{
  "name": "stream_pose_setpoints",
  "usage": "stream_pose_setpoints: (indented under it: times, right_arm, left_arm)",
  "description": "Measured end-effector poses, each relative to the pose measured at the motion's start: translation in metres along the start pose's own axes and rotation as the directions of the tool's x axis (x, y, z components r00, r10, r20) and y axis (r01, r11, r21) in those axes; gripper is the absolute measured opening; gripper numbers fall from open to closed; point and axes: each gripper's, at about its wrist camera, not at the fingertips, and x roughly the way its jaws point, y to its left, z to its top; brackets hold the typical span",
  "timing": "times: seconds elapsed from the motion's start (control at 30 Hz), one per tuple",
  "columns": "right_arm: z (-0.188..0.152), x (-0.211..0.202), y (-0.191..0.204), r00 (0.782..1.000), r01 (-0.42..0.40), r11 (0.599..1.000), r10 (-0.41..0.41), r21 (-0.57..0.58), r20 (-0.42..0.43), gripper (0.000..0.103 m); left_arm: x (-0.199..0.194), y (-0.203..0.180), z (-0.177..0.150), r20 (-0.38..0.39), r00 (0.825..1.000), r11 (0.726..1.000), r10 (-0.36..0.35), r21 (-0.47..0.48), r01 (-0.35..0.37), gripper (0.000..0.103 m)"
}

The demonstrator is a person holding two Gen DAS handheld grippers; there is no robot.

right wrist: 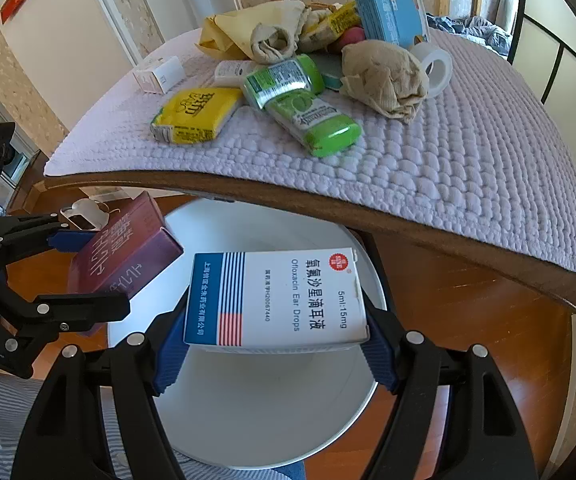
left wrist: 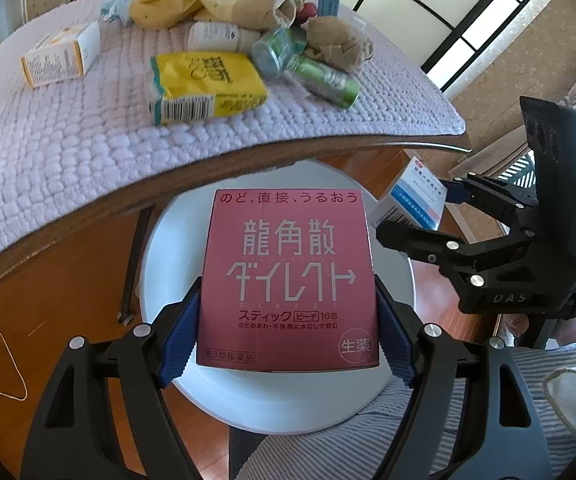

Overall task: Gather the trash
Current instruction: 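Carry the pink box and white box with both grippers over the white bin, then open the left gripper over the bin while the right gripper also releases its box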

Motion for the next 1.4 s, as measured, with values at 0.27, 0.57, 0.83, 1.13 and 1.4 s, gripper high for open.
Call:
stream_pose_setpoints:
  times: [0.27,0.57,0.83,1.13,1.4]
  right_arm:
    - [-0.005,0.009,-0.002,1.000,0.011,1.000,-0.010,0.023,-0.023,0.072]
    - [-0.013,0.018,-0.003,0.999,0.019,0.999,-0.018,0.047,-0.030,0.072]
    - [-0.015,0.021,-0.003,0.999,0.003,0.997,0.000,0.073,-0.034,0.072]
    - [-0.012,0.025,-0.003,0.999,-0.001,0.996,0.005,0.086,-0.036,0.072]
    - [-0.011,0.027,-0.003,0.999,0.000,0.996,0.004,0.094,-0.044,0.073]
  left_arm:
    - [0.013,0.004,-0.006,-0.040,0.999,0.999,0.036,-0.015,-0.037,0.079]
    - [0.027,0.003,-0.008,-0.052,0.995,0.995,0.090,-0.043,-0.092,0.079]
    - [0.041,-0.002,-0.008,-0.052,0.994,0.994,0.097,-0.037,-0.099,0.079]
    - [0.047,-0.001,-0.010,-0.054,0.993,0.994,0.109,-0.021,-0.111,0.079]
    - [0.054,0.000,-0.011,-0.058,0.992,0.993,0.112,-0.021,-0.114,0.079]
